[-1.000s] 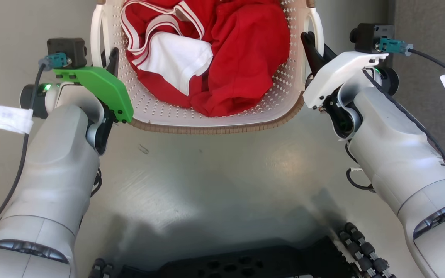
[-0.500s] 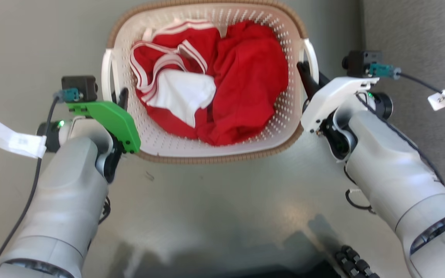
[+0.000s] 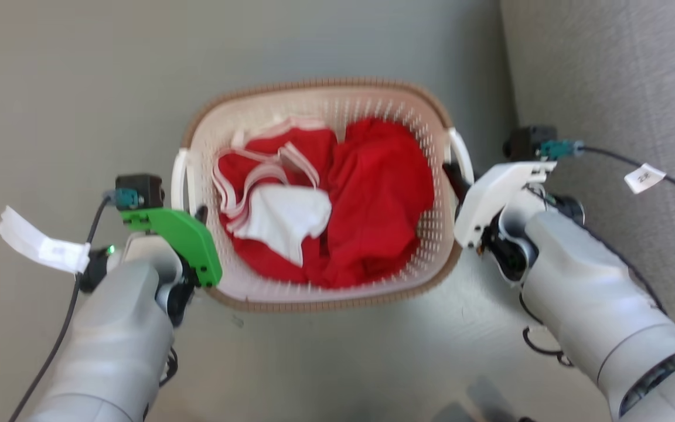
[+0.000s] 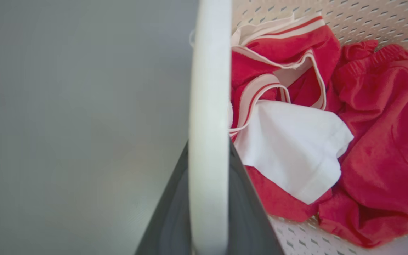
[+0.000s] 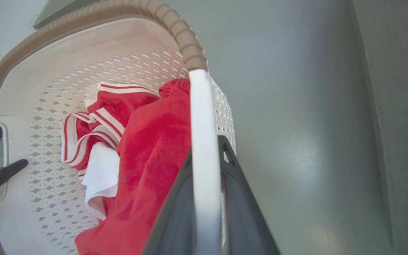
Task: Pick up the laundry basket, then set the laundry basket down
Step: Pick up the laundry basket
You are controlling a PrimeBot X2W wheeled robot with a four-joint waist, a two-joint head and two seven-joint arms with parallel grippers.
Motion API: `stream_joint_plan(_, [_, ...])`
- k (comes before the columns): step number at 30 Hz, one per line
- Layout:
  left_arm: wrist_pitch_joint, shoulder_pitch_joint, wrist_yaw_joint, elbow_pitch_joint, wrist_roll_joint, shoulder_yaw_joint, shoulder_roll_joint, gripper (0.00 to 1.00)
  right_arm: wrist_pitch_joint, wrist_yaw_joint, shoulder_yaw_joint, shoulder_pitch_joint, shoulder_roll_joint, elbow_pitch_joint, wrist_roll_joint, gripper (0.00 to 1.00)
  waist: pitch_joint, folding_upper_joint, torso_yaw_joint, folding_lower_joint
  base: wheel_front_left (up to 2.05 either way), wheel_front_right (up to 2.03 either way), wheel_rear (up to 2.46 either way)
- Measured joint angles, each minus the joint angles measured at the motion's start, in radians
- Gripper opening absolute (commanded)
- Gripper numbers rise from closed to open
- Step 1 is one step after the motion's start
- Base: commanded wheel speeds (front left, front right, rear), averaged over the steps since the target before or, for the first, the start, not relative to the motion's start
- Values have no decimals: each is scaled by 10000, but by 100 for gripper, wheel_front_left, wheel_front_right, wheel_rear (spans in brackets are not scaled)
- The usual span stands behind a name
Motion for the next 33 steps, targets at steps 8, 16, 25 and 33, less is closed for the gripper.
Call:
stream_joint_plan(8, [552,379,-4,249,-307,-58,-46,0,794,0,337,262,21,199,199,0,-1152,0,-64,0,0,0,0])
stream_joint_plan(16, [1164,1159,-13,614,-734,-96,-132,0,1436,0,552,1200,90,301,662,0,-2309,0,-84,0,0,0,0])
stream_joint_plan(25, [1808,2003,-13,654,-1081,-330,-136,0,2100,-6,830,2058,105,297,1080,0,-3456,0,-36,0,0,0,0])
stream_joint_plan(33, [2278,2356,-13,606,-1478,-397,-123,0,2629,-75,1126,2233,69,286,1143,0,-4347,0,-3,-1,0,0,0])
